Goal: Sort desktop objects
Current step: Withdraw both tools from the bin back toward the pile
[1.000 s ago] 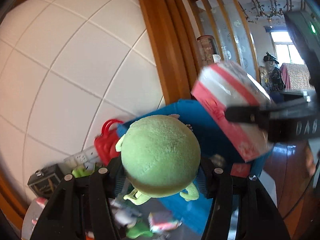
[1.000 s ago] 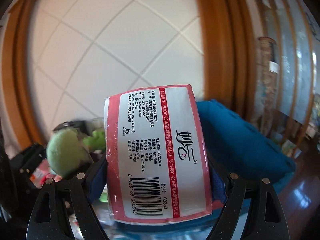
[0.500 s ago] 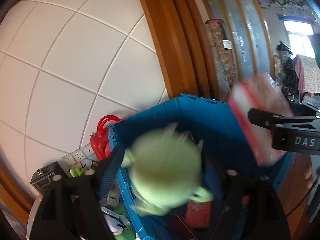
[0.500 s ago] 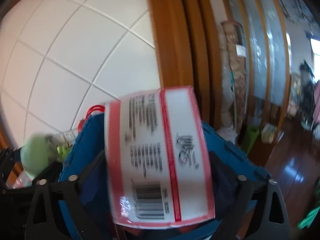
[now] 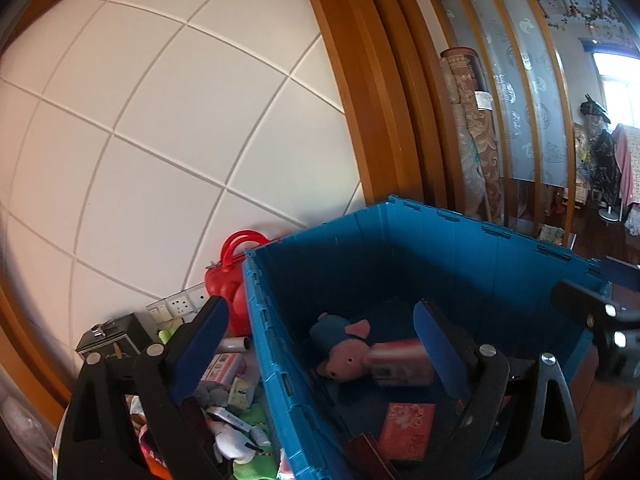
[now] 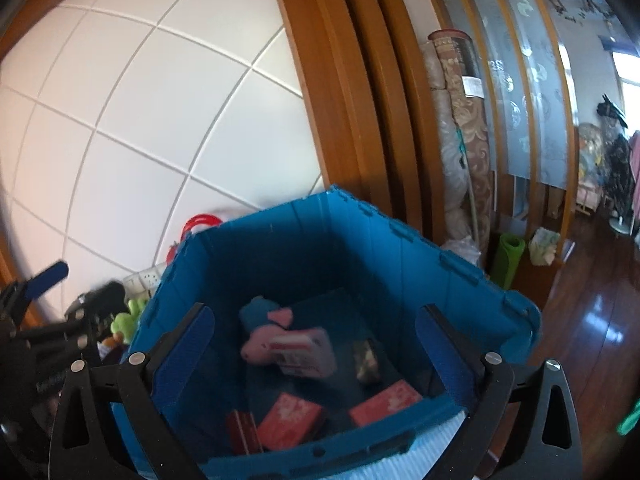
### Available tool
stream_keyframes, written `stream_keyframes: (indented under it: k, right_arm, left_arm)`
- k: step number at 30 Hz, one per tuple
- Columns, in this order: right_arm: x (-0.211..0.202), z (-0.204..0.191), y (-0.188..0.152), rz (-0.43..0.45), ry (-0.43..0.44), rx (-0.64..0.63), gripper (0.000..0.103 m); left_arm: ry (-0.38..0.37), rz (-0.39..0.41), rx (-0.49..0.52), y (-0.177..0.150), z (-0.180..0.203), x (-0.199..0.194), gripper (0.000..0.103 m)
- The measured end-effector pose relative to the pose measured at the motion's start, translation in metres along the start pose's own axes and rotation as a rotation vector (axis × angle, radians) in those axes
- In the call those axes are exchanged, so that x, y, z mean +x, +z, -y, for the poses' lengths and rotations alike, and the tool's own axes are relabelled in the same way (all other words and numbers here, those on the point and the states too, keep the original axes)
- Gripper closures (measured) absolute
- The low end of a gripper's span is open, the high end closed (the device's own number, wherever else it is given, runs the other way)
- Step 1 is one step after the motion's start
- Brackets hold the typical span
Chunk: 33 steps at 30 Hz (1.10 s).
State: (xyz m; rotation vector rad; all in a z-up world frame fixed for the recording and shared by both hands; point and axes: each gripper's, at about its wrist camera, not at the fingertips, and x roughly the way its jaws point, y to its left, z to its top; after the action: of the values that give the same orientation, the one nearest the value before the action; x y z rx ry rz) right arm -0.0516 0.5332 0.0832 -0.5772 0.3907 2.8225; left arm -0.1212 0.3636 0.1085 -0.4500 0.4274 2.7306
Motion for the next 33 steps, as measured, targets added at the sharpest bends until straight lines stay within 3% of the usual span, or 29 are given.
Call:
stream_keyframes:
  k: [18,26,33]
  right_arm:
    - [-0.011,-0.033,-0.037,-0.037,0.079,-0.065,0.001]
    - [-0.021,-0.093,-0.058,-0.04,0.171,-0.168,0.001]
    - [-0.021,-0.165,-0.089,-0.056,0.291,-0.251,0.001]
  left_arm:
    - [0.094,-0.006,-0.093,-0.04,-0.046,-0.033,0.008]
    - [0.195,-0.037,-0.156,-0.101,-0.123,-0.067,0.008]
    - [0.319,-0.11,-0.133,-0.164,-0.196,-0.095,0.008]
